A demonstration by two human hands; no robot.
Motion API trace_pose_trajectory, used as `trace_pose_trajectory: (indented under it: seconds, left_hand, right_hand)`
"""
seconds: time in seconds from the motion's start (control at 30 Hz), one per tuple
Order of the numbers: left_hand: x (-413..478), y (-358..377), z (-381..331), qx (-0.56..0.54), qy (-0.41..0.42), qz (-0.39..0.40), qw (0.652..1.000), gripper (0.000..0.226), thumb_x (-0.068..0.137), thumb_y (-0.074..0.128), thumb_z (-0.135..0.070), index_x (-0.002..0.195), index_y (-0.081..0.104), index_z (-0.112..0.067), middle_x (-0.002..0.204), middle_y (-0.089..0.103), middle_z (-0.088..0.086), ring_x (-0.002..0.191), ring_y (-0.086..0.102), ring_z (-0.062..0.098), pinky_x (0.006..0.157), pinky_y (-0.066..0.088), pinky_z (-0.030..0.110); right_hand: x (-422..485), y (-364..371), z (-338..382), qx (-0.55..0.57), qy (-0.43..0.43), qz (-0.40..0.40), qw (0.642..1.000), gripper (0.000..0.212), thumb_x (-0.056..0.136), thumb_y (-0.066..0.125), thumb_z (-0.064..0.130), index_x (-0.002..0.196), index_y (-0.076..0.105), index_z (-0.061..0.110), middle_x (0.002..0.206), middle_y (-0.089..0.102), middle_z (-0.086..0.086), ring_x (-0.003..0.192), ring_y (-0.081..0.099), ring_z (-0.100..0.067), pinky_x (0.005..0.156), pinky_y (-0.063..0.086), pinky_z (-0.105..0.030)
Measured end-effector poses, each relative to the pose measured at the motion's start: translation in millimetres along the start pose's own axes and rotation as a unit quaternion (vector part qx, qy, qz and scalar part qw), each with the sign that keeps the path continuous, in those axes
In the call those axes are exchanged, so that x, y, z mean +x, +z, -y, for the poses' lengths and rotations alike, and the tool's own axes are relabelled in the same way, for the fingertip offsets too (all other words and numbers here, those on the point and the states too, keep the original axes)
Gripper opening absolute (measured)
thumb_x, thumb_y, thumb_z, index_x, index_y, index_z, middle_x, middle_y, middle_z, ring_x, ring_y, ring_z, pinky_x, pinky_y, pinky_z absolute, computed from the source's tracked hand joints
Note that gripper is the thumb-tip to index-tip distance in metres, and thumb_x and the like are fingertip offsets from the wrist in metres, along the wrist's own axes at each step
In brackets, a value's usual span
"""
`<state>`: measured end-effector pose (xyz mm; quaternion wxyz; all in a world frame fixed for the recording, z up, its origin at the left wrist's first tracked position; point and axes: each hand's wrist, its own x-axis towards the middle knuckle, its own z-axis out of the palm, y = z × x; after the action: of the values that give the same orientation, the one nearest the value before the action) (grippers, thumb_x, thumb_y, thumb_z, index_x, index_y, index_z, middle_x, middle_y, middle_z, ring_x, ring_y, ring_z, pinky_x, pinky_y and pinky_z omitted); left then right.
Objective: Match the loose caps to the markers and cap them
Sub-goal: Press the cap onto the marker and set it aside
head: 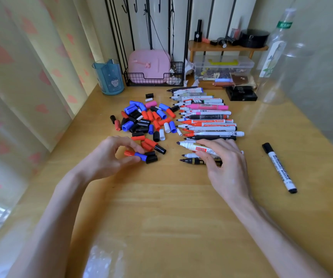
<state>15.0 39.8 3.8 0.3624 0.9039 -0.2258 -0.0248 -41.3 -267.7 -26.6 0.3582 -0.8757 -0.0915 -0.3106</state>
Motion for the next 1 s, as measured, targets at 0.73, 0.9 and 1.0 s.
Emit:
trace_pose_trajectory:
  seconds: [0.73,0.9,1.0]
  left_hand:
    - [53,17,40,0.097,-0.177,-0.282,0.938,0.029,0.087,0.078,-0.039,0.109,0.073,-0.020,0.101,0.069,0.000,0.095,0.062,0.027,0.076,0.042,0.034]
    - [62,20,42,0.112,-0.186,-0.306,0.927,0.026,0.085,0.079,-0.039,0.101,0.076,-0.019,0.100,0.070,0.002,0.098,0.064,0.031,0.079,0.047,0.039]
    - [52,18,33,0.088,-0.146,-0.324,0.931,0.021,0.086,0.080,-0.032,0.100,0.074,-0.018,0.098,0.069,-0.001,0.095,0.067,0.025,0.080,0.049,0.036]
  right_hand:
    - [1,-1,0,-0.001,0.007,0.001,1.000,0.020,0.094,0.076,0.017,0.114,0.078,0.019,0.093,0.069,0.009,0.089,0.057,-0.022,0.079,0.047,-0.032]
    - [2,-2,-3,-0.001,0.013,0.000,1.000,0.021,0.094,0.077,0.017,0.115,0.078,0.019,0.093,0.069,0.009,0.090,0.057,-0.023,0.080,0.048,-0.032]
    - [2,0,-3,-0.001,0.010,0.002,1.000,0.022,0.094,0.076,0.017,0.116,0.077,0.020,0.094,0.070,0.008,0.090,0.057,-0.023,0.080,0.048,-0.034]
